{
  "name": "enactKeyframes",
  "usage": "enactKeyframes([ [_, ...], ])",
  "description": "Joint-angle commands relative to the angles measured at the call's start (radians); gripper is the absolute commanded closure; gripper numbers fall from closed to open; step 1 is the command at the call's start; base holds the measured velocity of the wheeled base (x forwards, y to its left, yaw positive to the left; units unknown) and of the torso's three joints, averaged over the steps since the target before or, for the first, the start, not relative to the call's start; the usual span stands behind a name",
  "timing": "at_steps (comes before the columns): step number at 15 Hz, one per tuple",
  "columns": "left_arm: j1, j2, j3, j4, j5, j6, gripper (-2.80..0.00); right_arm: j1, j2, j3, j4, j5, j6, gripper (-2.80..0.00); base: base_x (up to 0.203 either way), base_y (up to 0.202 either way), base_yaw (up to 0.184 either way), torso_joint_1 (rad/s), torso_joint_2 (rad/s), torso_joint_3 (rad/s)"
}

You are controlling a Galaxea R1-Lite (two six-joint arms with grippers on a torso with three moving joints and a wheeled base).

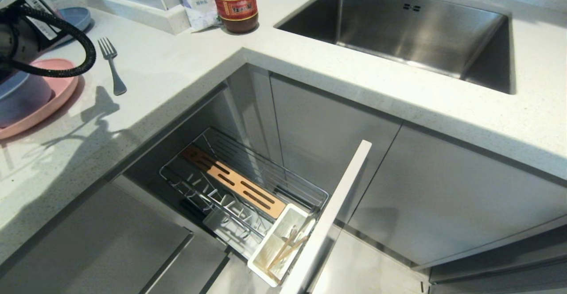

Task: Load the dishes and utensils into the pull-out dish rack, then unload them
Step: Take the fork out of the cupboard, then close the cupboard

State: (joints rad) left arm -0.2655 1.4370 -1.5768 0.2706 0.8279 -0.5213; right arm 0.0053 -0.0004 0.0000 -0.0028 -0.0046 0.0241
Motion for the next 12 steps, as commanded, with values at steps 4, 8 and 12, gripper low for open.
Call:
enactKeyframes([
  [4, 0.000, -0.023, -0.002, -0.003, 0.003, 0.020, 0.00, -0.001, -0.004, 0.002, 0.000, 0.000, 0.000, 0.00, 0.000, 0.000, 0.000, 0.000, 0.00, 0.000],
  [8, -0.052, -0.056, 0.009, 0.003, -0.062, 0.021, 0.00, 0.001, -0.004, 0.002, 0.000, 0.000, 0.000, 0.00, 0.000, 0.000, 0.000, 0.000, 0.00, 0.000],
  [12, -0.206, -0.079, 0.075, 0.008, -0.186, 0.007, 0.00, 0.000, -0.004, 0.002, 0.000, 0.000, 0.000, 0.00, 0.000, 0.000, 0.000, 0.000, 0.00, 0.000],
])
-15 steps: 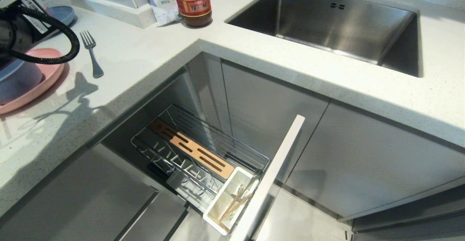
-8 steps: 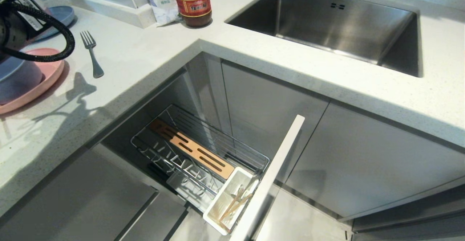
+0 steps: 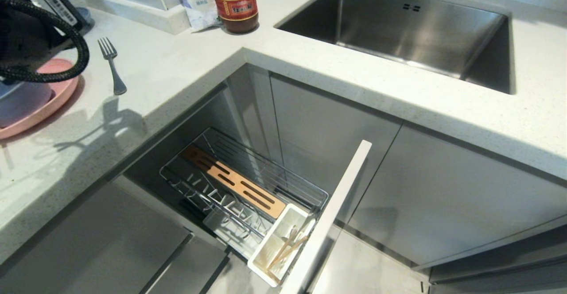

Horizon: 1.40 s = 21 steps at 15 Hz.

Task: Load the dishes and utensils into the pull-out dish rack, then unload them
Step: Close the cupboard

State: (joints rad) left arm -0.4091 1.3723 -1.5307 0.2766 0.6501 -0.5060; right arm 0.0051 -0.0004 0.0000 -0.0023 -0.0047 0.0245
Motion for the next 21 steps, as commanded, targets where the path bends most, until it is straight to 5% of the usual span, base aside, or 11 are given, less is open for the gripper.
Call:
enactKeyframes([
  [1, -0.115, -0.013, 0.045, 0.002, -0.012, -0.021, 0.00, 0.000, -0.004, 0.002, 0.000, 0.000, 0.000, 0.00, 0.000, 0.000, 0.000, 0.000, 0.00, 0.000],
  [6, -0.434, 0.033, 0.135, 0.021, -0.016, -0.147, 0.00, 0.001, -0.004, 0.002, -0.001, 0.000, 0.000, 0.00, 0.000, 0.000, 0.000, 0.000, 0.00, 0.000],
  [9, -0.601, 0.097, 0.146, 0.107, -0.074, -0.285, 0.00, 0.001, -0.004, 0.002, -0.001, 0.000, 0.000, 0.00, 0.000, 0.000, 0.000, 0.000, 0.00, 0.000],
  [15, -0.634, 0.148, 0.120, 0.254, -0.568, -0.411, 0.00, 0.001, -0.004, 0.002, -0.001, 0.000, 0.000, 0.00, 0.000, 0.000, 0.000, 0.000, 0.00, 0.000],
  [17, -0.642, 0.170, 0.131, 0.257, -0.655, -0.415, 0.00, -0.001, -0.004, 0.002, -0.001, 0.000, 0.000, 0.00, 0.000, 0.000, 0.000, 0.000, 0.00, 0.000],
  [21, -0.695, 0.259, 0.163, 0.259, -0.708, -0.374, 0.00, 0.001, -0.004, 0.002, -0.001, 0.000, 0.000, 0.00, 0.000, 0.000, 0.000, 0.000, 0.00, 0.000],
])
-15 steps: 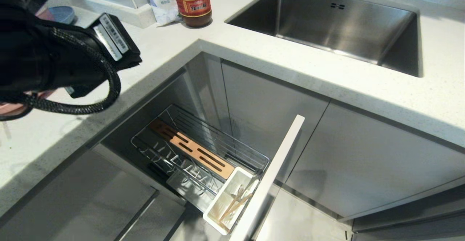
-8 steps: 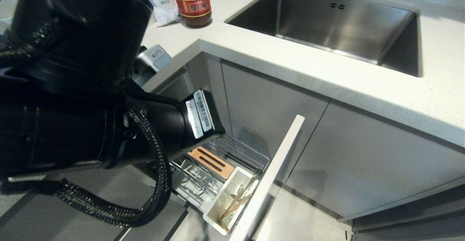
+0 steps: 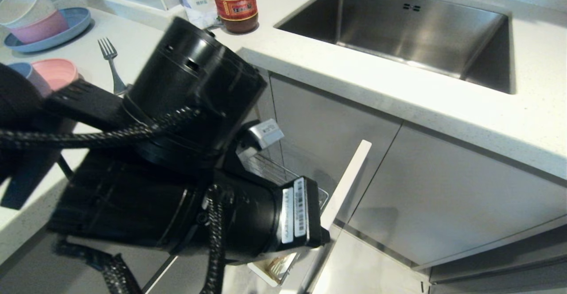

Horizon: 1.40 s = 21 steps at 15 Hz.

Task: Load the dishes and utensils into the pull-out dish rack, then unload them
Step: Close the cupboard

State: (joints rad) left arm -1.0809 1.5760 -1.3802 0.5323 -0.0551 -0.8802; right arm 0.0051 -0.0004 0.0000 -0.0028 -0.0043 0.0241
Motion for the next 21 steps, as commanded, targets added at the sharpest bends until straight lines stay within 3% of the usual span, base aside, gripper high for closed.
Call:
enactKeyframes([
  [1, -0.041, 0.083, 0.027, 0.003, 0.000, 0.004, 0.00, 0.000, -0.004, 0.002, 0.000, 0.000, 0.000, 0.00, 0.000, 0.000, 0.000, 0.000, 0.00, 0.000],
  [7, -0.068, 0.153, 0.046, -0.003, 0.075, 0.006, 0.00, 0.001, -0.004, 0.002, 0.000, 0.000, 0.000, 0.00, 0.000, 0.000, 0.000, 0.000, 0.00, 0.000],
  [11, -0.067, 0.156, 0.046, -0.002, 0.217, 0.006, 0.00, 0.001, -0.004, 0.002, 0.000, 0.000, 0.000, 0.00, 0.000, 0.000, 0.000, 0.000, 0.00, 0.000],
  [14, -0.067, 0.156, 0.046, 0.000, 0.288, 0.006, 0.00, 0.001, -0.004, 0.002, 0.001, 0.000, 0.000, 0.00, 0.000, 0.000, 0.000, 0.000, 0.00, 0.000],
  [21, -0.012, 0.154, 0.044, 0.001, 0.356, 0.041, 0.00, 0.000, -0.004, 0.002, 0.000, 0.000, 0.000, 0.00, 0.000, 0.000, 0.000, 0.000, 0.00, 0.000],
])
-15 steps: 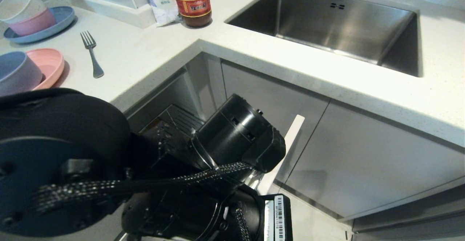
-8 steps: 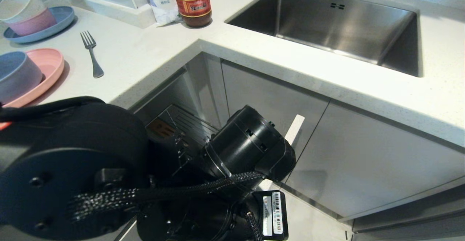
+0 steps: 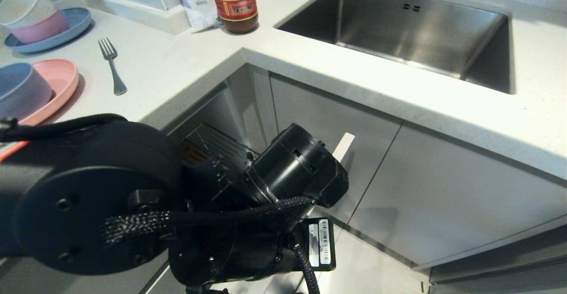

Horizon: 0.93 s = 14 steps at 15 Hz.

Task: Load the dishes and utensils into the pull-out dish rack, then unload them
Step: Close the cupboard

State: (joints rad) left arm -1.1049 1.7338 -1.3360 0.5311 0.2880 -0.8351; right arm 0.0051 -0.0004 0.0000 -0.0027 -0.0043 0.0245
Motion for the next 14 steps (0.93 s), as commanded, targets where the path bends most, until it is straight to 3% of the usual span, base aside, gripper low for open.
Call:
enactKeyframes([
  [1, 0.025, -0.004, 0.000, 0.003, 0.036, 0.000, 0.00, 0.000, -0.003, 0.002, 0.000, 0.000, 0.000, 0.00, 0.000, 0.000, 0.000, 0.000, 0.00, 0.000],
  [10, 0.146, -0.069, 0.011, 0.003, 0.131, 0.124, 0.00, 0.001, -0.004, 0.002, 0.000, 0.000, 0.000, 0.00, 0.000, 0.000, 0.000, 0.000, 0.00, 0.000],
  [14, 0.254, -0.112, 0.025, 0.001, 0.159, 0.230, 0.00, 0.000, -0.004, 0.002, 0.000, 0.000, 0.000, 0.00, 0.000, 0.000, 0.000, 0.000, 0.00, 0.000],
])
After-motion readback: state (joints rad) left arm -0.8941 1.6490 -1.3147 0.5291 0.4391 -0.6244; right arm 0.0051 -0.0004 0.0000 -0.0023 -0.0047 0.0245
